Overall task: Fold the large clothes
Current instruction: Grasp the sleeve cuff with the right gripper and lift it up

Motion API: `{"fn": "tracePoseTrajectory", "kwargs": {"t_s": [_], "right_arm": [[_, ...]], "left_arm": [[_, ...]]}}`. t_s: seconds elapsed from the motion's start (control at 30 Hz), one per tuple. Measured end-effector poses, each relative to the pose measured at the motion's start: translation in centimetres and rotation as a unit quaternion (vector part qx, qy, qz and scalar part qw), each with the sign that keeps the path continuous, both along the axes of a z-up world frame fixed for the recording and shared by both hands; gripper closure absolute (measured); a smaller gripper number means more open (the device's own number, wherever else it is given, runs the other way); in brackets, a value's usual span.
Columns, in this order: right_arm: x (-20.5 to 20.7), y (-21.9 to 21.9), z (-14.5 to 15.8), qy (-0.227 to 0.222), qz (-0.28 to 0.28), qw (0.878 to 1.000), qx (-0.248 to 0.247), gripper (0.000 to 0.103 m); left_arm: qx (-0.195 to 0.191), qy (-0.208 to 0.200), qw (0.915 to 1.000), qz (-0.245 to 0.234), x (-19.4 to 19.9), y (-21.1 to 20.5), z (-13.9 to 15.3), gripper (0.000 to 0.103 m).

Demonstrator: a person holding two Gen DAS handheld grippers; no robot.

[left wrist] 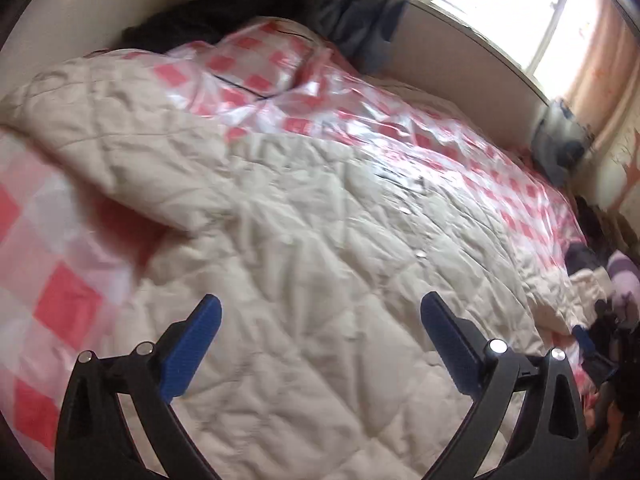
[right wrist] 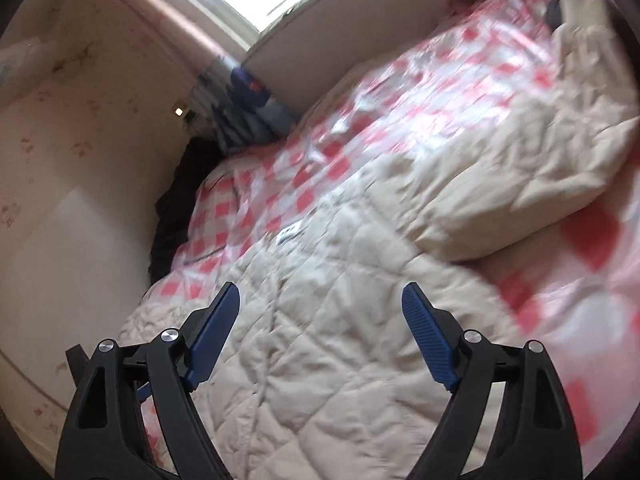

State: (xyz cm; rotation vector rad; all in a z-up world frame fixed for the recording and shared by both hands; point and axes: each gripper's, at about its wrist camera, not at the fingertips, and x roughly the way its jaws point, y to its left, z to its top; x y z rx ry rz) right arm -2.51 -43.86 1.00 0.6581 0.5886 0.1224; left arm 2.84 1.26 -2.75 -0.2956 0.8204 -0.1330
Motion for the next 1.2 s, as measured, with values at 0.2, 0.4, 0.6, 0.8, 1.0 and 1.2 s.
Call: {"fn": "tracePoseTrajectory", "kwargs": {"t_s": [0.2, 0.4, 0.6, 0.8, 1.0, 1.2], "right_arm": [[-2.5, -15.3, 0.6, 0.034, -0.152, 0.987, -0.037, 0.013], [1.4, -23.2, -2.7, 0.086, -0.176, 0.981, 0.002, 0.013], [4.9, -25.5, -5.4, 0.105, -0.166, 0.980, 0.026, 0.013], [7.6, -26.2, -4.4, 0.085, -0.116, 0.990, 0.004, 0.090], [5.8, -27.6, -3.1, 0.024, -0.129, 0.991, 0.036, 0.079], [6.1, -30.2, -4.6, 0.056, -0.148, 0.983, 0.089, 0.034]], "left_arm": [[0.049, -0.022, 0.9976, -0.043, 1.1, -6.4, -1.6, 0.007], [0.002, -0.014, 0.9998, -0.015, -0.1, -6.4, -2.5, 0.007], [0.057, -0.043, 0.9973, -0.016, 0.0, -9.1, -2.1, 0.007], [0.066, -0.039, 0.9966, -0.030, 0.3, -11.0, -2.7, 0.007], [0.059, -0.035, 0.9973, -0.027, 0.3, -10.7, -2.7, 0.007], [0.045, -0.017, 0.9987, -0.020, 0.8, -10.2, -3.3, 0.007]]}}
